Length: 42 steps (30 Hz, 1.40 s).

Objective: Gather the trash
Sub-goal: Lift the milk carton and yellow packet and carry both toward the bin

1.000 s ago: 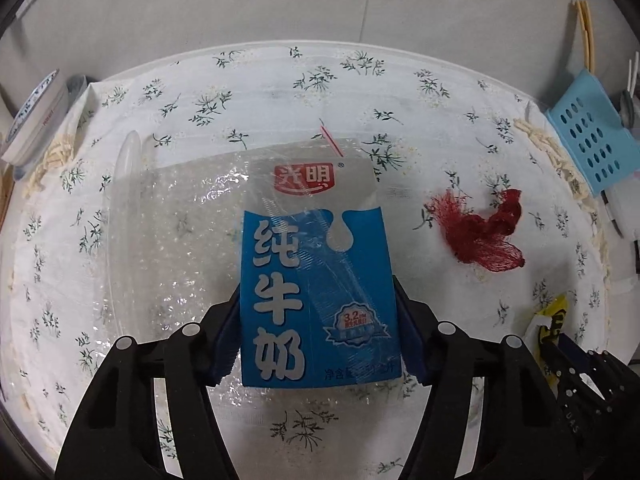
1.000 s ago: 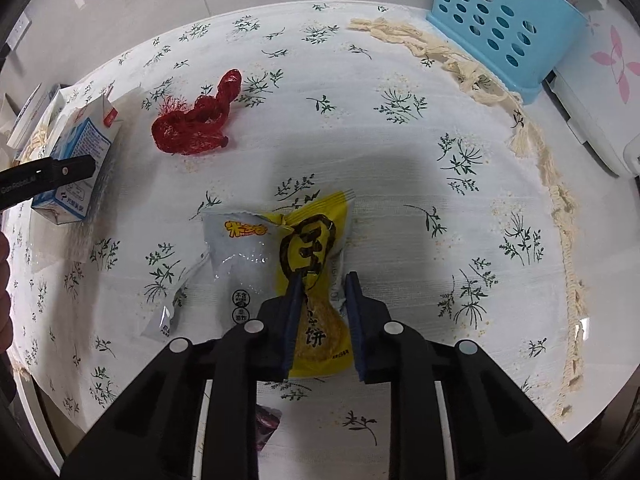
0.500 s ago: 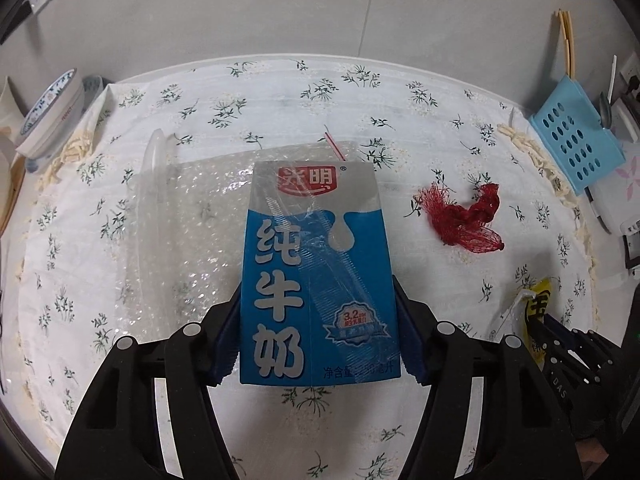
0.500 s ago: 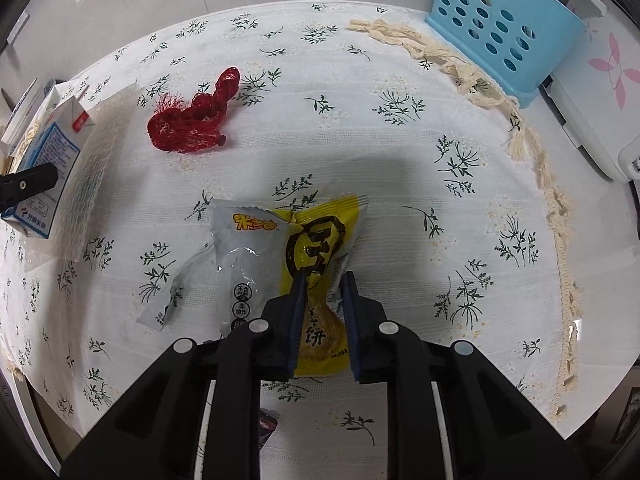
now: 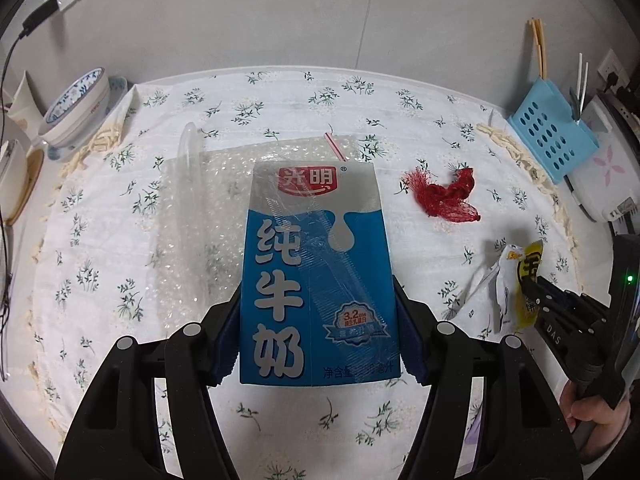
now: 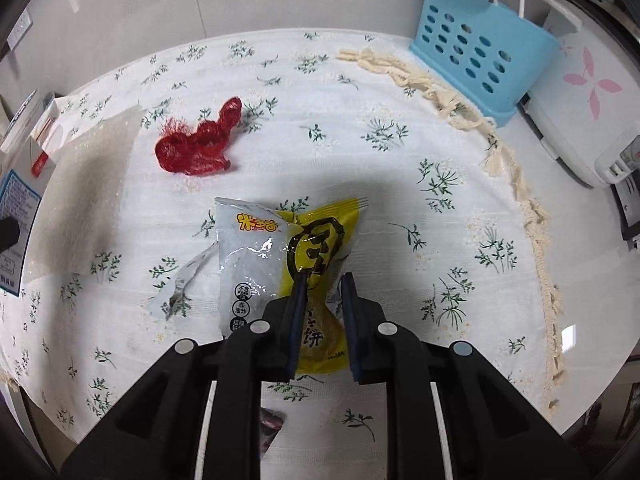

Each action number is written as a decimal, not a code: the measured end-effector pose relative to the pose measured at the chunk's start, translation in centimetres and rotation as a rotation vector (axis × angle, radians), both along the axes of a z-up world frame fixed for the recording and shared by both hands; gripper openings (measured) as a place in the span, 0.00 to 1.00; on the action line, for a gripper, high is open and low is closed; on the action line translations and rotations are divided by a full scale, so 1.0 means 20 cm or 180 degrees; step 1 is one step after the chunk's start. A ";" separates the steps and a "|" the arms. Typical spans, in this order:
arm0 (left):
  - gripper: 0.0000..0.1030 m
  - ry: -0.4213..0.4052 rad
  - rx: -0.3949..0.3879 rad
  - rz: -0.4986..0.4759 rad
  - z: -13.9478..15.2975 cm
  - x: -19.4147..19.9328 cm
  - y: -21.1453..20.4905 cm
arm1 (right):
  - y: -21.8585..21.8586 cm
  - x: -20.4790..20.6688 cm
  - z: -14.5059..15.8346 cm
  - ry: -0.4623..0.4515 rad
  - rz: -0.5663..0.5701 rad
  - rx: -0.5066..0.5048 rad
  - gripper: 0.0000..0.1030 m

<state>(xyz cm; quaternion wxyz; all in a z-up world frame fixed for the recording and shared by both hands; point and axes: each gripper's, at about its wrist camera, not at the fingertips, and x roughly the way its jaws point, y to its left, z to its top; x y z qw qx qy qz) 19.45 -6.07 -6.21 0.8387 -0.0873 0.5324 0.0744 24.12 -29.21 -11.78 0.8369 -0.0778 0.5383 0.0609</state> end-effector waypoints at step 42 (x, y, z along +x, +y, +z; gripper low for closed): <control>0.61 -0.0265 0.0000 0.0446 0.24 -0.68 -0.09 | 0.05 -0.57 0.51 -0.0421 0.0675 0.0458 0.16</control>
